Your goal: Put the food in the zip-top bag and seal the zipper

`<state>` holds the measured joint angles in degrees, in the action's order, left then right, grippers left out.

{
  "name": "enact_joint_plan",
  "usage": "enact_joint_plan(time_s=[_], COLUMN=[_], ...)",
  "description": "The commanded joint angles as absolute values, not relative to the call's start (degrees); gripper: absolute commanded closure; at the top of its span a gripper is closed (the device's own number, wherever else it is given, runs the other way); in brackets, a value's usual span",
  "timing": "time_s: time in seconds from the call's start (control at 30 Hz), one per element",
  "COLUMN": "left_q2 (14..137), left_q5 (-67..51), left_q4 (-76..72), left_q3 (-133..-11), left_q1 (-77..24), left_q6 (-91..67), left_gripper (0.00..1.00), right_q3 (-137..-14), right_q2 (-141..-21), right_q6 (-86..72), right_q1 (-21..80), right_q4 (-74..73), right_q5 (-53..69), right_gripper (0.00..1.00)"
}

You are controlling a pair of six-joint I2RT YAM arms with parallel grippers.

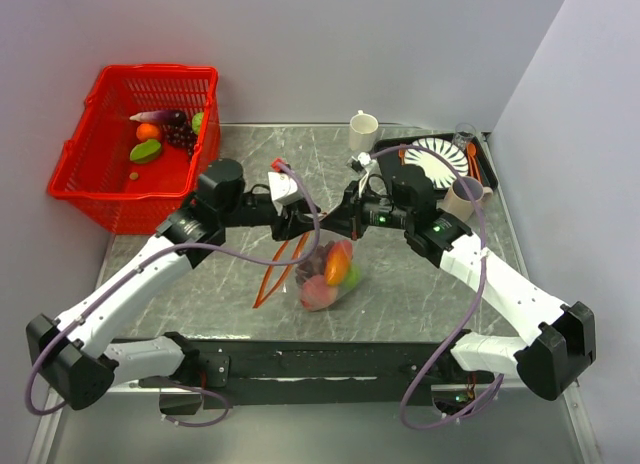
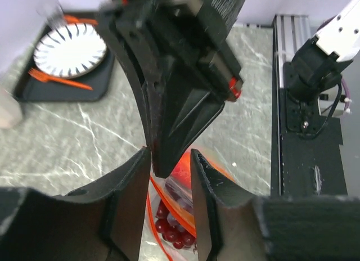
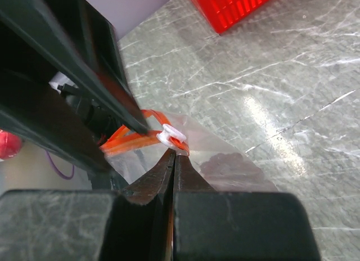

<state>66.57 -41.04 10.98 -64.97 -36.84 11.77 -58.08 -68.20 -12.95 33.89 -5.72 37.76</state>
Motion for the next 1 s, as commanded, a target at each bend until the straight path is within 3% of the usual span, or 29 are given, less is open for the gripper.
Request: enact_joint_plan(time_s=[0.0,0.17,0.43,0.6,0.7,0.83,0.97], left_q2=[68.2,68.1,68.7,69.9,70.4,70.3,70.0], left_q5=[-38.9,-33.3,-32.5,-33.5,-33.9,-34.0,-34.2], left_q4=[10.9,8.1,7.5,7.7,8.1,8.3,8.2], left_q3=[-67.6,-66.5,-66.4,-66.8,-67.1,-66.8,-66.4], left_q1=[-37.6,-37.6,-37.6,-37.6,-37.7,-37.7,-37.7], left_q6=[12.7,10.5,9.4,8.9,8.6,8.5,8.8], left_gripper=[0.61,0.53,0.55,0.77,0.84,0.68,0.7], right_q3=[-61.3,-61.0,-60.6,-60.5,-60.2,-60.1,-59.9], right_q2=[-65.3,-64.9,-64.6,-64.2,-63.8,-63.7,-63.5], right_q6=[-11.8,-11.6,-11.5,-11.3,-11.4,-11.6,-11.4], right_q1=[34.5,34.7,34.7,34.8,34.8,34.7,34.8], right_q4=[-4.6,-4.4,-4.0,-4.0,-3.9,-3.6,-3.2], right_q5=[37.0,36.7,36.7,36.8,36.5,36.4,37.1], right_gripper=[1.0,1.0,1.0,1.0,1.0,1.0,1.0])
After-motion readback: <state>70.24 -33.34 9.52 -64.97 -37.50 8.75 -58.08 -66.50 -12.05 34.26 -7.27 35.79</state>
